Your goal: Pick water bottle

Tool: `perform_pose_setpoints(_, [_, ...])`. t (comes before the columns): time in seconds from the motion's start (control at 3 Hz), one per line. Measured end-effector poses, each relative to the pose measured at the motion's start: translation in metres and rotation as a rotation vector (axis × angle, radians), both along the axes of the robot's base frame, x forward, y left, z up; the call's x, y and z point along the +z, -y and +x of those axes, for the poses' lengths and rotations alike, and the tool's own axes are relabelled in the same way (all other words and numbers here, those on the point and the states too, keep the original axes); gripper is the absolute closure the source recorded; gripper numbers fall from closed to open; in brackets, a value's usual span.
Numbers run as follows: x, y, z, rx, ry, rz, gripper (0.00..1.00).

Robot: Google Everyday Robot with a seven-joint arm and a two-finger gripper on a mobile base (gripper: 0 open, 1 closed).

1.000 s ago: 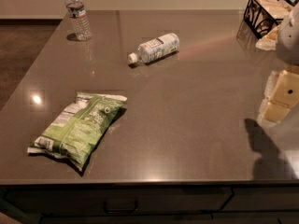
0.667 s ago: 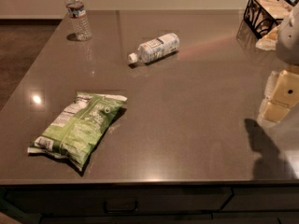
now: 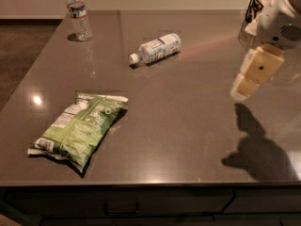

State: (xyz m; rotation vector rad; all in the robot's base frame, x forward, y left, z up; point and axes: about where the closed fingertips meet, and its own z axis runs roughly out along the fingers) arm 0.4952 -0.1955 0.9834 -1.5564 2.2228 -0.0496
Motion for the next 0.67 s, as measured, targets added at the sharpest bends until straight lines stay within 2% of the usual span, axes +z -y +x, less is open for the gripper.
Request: perform_pose_setpoints(0.67, [0.003, -0.046, 0.086, -0.086, 0.093, 0.147, 0.0])
